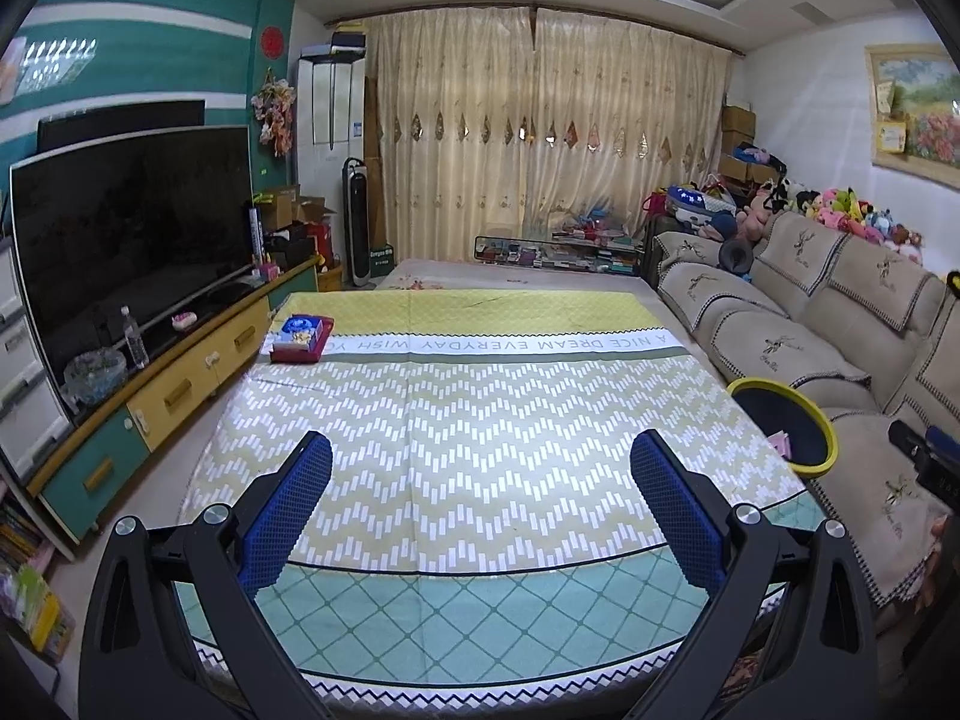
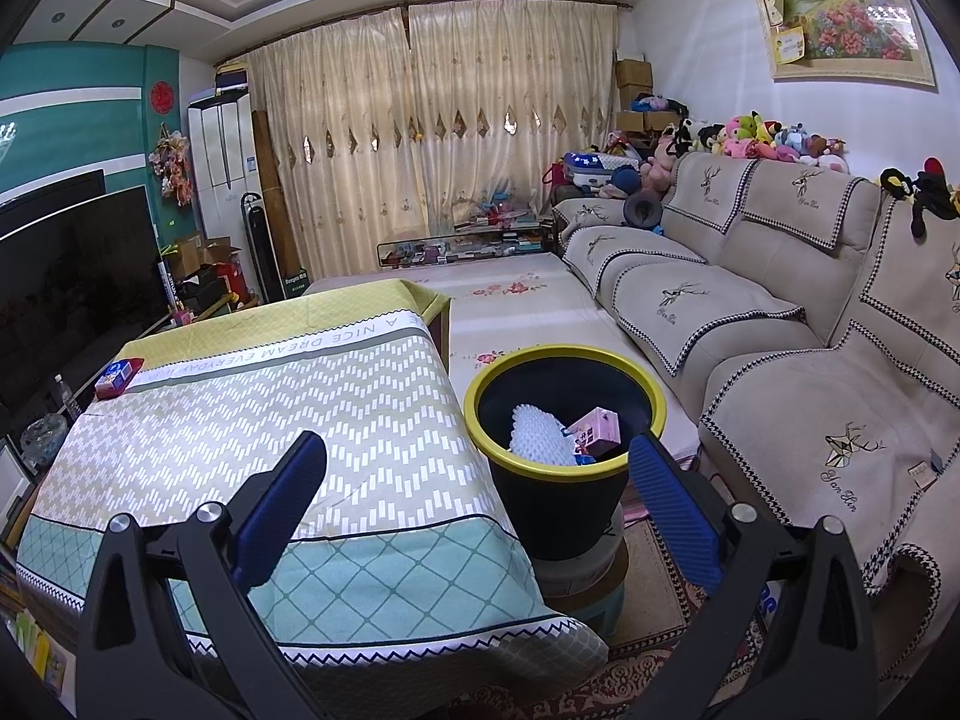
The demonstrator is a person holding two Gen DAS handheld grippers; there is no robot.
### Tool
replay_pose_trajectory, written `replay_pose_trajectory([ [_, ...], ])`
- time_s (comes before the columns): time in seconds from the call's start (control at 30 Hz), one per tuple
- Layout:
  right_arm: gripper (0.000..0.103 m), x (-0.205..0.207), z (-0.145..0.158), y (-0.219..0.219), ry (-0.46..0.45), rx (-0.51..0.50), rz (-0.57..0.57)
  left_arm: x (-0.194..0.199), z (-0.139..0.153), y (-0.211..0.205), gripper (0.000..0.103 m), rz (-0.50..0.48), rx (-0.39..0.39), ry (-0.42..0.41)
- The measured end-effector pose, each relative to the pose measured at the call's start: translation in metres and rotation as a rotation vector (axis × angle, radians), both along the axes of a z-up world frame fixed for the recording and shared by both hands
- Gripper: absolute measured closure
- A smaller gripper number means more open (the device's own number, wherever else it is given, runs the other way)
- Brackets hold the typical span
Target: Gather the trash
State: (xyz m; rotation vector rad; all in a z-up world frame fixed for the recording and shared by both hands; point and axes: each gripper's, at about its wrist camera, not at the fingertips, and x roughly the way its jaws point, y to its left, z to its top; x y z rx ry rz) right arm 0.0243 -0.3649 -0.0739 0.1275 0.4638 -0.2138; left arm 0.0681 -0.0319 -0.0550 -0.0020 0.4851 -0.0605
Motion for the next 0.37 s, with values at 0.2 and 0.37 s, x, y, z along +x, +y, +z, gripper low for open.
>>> replay_pose_trajectory([
  [0.2,0.007,0.004,-0.005,0.004,0.006,0.013,0.02,0.016,-0.006,0.002,0.005,-0.005,-0.018,0.074],
  [0.37,0.007,0.033,0.0,0.017,0.029,0.043,0.114,0.064,-0.018,0.021,0.005,0.015,-0.066,0.148],
])
